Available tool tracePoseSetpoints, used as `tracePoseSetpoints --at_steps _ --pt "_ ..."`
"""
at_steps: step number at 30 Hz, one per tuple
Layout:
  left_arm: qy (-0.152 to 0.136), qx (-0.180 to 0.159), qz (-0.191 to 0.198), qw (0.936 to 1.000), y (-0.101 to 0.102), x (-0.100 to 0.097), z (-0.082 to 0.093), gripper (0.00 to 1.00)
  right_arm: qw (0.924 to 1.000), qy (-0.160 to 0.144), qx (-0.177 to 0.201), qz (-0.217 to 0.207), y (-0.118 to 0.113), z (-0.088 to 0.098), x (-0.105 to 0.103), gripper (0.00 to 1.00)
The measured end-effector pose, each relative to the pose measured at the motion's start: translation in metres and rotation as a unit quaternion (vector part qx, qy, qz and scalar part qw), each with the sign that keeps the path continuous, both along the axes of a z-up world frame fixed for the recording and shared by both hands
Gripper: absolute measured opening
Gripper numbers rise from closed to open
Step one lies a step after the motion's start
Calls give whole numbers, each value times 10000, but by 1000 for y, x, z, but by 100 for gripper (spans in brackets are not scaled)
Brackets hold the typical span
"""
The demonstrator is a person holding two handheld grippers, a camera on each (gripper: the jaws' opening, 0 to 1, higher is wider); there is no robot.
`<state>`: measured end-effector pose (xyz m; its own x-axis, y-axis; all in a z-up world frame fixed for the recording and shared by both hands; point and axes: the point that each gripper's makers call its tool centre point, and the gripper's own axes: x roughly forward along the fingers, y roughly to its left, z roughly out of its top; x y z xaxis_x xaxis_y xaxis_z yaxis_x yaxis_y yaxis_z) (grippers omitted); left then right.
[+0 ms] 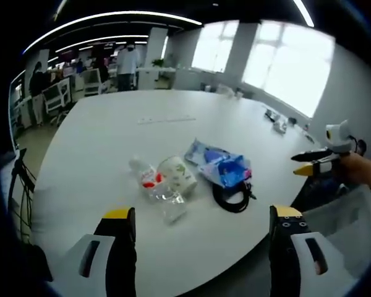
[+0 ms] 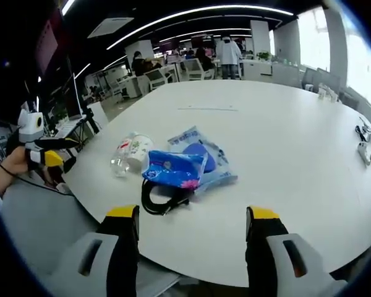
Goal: Arrange the tabletop items into an orderly group along one side of the table until the central work area is clear of visible clutter.
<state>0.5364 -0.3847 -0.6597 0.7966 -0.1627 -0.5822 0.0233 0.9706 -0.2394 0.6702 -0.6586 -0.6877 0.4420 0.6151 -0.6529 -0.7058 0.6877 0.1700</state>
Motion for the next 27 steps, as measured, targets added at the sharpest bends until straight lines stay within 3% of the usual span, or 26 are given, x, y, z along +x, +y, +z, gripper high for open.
tracePoseSetpoints --at_steps 14,23,27 --pt "130 -67 10 9999 0 1 -1 85 9999 45 -14 97 10 -3 7 67" --pt "93 -6 -46 9999 6 17 2 85 9996 83 -25 256 25 -3 10 65" --pt "107 11 -38 9999 10 22 -5 85 9994 -185 9 288 31 9 18 59"
